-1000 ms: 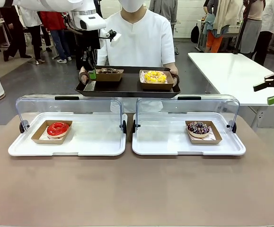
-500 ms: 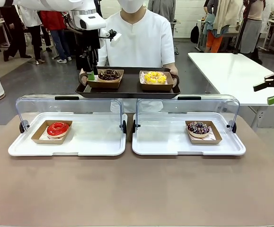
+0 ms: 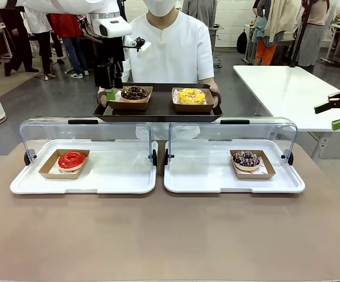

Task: Provide the desired donut to the person.
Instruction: Place the picked Paper togo box onto the Handle tray extended by the person.

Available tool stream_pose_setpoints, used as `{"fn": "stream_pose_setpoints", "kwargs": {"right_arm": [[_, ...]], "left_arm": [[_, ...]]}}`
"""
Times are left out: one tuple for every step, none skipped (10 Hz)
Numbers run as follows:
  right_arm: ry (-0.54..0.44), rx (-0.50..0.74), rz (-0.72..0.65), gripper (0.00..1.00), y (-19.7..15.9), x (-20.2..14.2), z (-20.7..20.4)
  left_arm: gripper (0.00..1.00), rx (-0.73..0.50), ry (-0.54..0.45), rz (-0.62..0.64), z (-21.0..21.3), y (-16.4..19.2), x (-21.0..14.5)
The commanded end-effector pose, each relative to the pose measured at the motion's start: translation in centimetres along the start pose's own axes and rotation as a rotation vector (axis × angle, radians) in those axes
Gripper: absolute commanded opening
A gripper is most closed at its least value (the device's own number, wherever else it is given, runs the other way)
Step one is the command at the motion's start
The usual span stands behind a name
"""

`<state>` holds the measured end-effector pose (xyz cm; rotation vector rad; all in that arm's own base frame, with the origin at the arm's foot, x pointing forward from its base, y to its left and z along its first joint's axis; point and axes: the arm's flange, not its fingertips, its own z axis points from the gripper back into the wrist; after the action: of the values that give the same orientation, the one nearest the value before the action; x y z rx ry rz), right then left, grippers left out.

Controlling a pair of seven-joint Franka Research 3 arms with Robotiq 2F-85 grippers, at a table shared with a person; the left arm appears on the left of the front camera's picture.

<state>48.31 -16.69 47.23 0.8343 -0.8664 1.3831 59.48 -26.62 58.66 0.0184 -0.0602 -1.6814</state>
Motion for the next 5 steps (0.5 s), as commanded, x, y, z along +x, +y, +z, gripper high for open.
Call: {"fn": "stream_pose_setpoints", "kwargs": {"right_arm": [[-0.009, -0.004, -0.005, 1.0, -0.2, 0.1, 0.0], [-0.009, -0.004, -0.005, 1.0, -0.2, 0.1, 0.0], [-0.009, -0.004, -0.005, 1.0, -0.2, 0.1, 0.0], [-0.009, -0.004, -0.005, 1.0, -0.2, 0.1, 0.0], [-0.009, -0.004, -0.005, 1.0, -0.2, 0.1, 0.0]], "left_arm": [[1.0, -0.012, 0.009, -0.012, 0.9, 0.2, 0.3], [1.0, -0.014, 0.006, -0.011, 1.0, -0.1, 0.4], [1.0, -0.019, 0.0, -0.009, 1.1, -0.4, 0.5], [1.0, -0.027, -0.018, -0.013, 1.4, -0.9, 0.5], [1.0, -0.03, -0.032, -0.018, 1.9, -2.5, 0.0]]}}
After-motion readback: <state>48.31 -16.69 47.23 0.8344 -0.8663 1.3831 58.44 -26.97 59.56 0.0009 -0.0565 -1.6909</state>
